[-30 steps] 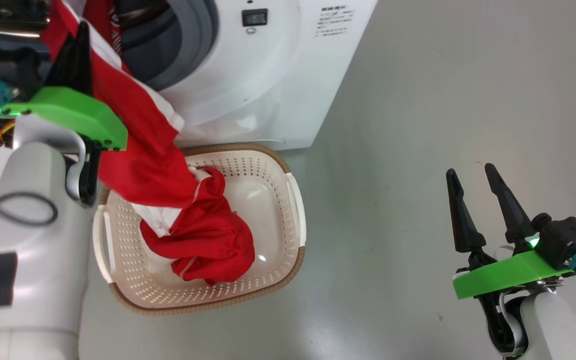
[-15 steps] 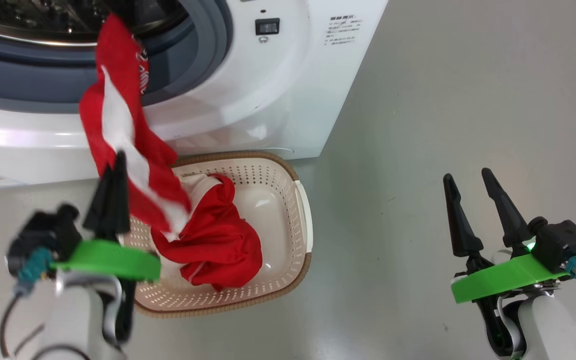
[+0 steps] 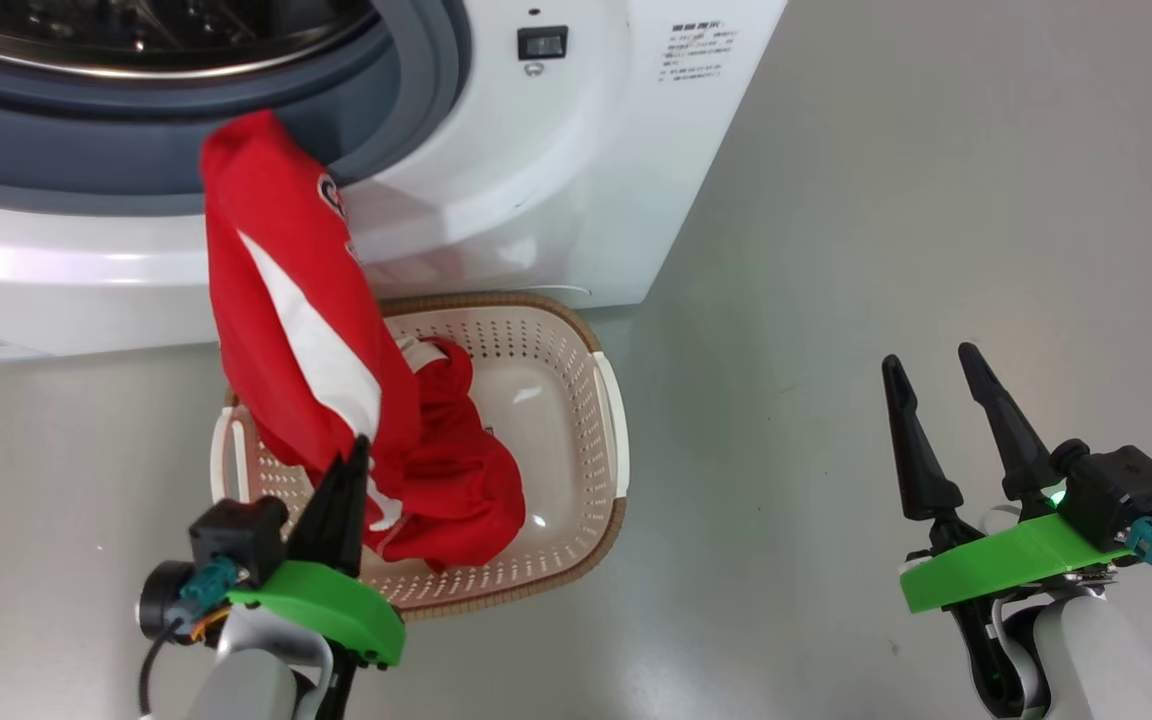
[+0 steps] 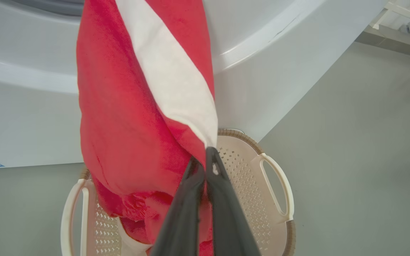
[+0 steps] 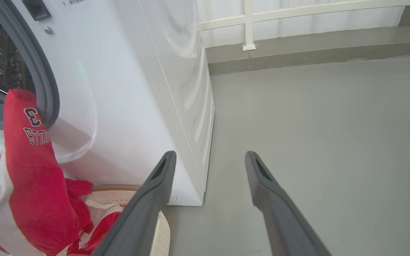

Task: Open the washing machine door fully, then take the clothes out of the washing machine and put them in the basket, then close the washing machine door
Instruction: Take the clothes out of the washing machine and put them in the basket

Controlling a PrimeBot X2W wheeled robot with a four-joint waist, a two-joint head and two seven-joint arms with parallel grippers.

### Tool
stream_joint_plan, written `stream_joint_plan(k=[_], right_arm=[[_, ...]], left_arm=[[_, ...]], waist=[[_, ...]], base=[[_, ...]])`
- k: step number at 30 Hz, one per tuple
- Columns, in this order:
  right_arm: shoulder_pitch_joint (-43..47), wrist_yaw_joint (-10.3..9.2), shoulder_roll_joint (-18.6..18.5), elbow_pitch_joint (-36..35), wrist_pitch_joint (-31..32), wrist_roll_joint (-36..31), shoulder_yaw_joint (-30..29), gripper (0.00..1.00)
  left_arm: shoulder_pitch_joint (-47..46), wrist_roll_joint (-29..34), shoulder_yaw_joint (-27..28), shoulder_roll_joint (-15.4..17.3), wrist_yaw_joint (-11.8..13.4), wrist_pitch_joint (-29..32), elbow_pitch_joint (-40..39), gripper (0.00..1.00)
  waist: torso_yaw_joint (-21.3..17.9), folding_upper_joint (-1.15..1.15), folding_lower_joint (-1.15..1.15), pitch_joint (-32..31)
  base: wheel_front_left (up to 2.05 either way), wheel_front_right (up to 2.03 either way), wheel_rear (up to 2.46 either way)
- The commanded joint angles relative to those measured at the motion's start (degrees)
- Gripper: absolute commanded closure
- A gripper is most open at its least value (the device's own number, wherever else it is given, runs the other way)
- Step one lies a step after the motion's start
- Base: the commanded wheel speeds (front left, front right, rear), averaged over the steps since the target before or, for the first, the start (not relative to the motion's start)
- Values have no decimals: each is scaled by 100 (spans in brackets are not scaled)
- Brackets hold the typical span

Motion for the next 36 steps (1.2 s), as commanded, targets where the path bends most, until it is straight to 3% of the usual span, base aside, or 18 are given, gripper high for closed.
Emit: stream_joint_plan(k=[1, 24, 26, 27, 28, 29, 30, 36], right_arm=[[-37, 36, -40, -130, -37, -14, 135, 0], [-231, 36, -40, -234, -37, 192, 190, 0], [-241, 36, -40, -241, -37, 198, 197, 0], [-244, 36, -40, -244, -37, 200, 198, 0], [-246, 36, -40, -248, -37, 200, 196, 0], [-248, 36, -40, -251, -37, 200, 192, 0], [-249, 36, -40, -255, -37, 200, 188, 0], [-248, 36, -40, -236, -37, 186, 156, 0]], left_arm=[[-69, -13, 106, 87, 5, -29, -15, 100], [-1059, 436, 424, 183, -57, -29, 2042, 100], [-1116, 457, 478, 203, -59, -29, 2114, 57], [-1139, 464, 511, 207, -53, -29, 2128, 49], [-1157, 469, 543, 207, -52, -29, 2134, 17], [-1173, 478, 569, 206, -53, -29, 2139, 8], [-1190, 490, 591, 206, -54, -29, 2135, 0], [-1230, 536, 751, 196, -58, -29, 2065, 0]], waist=[[-42, 0, 0, 61], [-555, 0, 0, 733], [-577, 0, 0, 758], [-585, 0, 0, 764], [-589, 0, 0, 771], [-590, 0, 0, 778], [-590, 0, 0, 785], [-563, 0, 0, 766]], base=[[0, 0, 0], [0, 0, 0], [0, 0, 0], [0, 0, 0], [0, 0, 0], [0, 0, 0], [0, 0, 0], [0, 0, 0]])
